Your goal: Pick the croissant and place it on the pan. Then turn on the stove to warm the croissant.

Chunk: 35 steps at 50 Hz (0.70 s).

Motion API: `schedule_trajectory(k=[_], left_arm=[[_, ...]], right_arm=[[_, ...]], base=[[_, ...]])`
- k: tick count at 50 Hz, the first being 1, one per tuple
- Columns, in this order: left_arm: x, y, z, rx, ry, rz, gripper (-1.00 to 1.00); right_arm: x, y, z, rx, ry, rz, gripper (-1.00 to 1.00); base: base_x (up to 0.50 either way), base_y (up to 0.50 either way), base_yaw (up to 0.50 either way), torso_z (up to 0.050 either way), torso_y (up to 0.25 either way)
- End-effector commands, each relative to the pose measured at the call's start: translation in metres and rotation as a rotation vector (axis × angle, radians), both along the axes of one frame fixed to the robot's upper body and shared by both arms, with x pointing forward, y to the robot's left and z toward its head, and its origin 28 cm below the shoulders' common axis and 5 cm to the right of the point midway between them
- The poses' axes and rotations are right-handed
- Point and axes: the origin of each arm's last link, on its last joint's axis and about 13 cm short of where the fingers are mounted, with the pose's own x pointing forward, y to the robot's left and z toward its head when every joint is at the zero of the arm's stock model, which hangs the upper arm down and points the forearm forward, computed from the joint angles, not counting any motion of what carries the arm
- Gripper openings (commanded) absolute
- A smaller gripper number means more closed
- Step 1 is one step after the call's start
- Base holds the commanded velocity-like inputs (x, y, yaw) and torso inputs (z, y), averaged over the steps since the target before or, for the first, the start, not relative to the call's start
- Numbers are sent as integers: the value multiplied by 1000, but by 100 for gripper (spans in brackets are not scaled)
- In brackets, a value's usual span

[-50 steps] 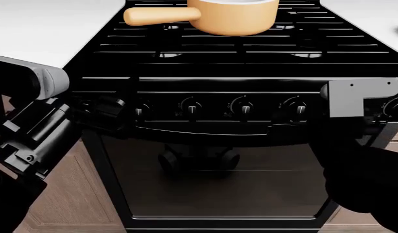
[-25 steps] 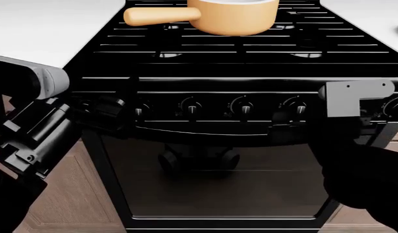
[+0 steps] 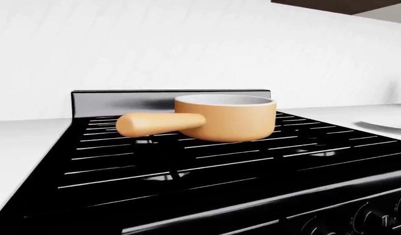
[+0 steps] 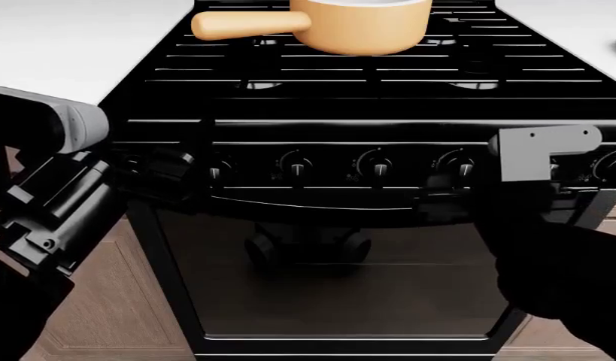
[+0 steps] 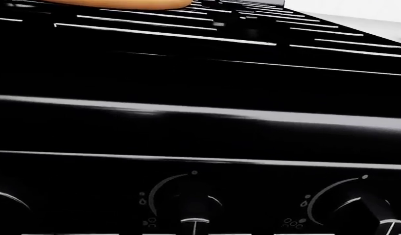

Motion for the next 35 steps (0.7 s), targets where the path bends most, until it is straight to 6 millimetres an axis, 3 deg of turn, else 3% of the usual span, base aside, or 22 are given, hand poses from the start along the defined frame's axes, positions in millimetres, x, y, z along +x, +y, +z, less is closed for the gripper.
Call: schedule_trajectory(k=[1,35], left_arm=[[0,0,0,0,0,1,100],[0,0,0,2,-3,2,100]], right_arm=[[1,0,-2,-1,7,6,-100],[-3,3,2,-68,-10,47,-100]], base=[[0,0,0,0,0],[0,0,0,0,0]])
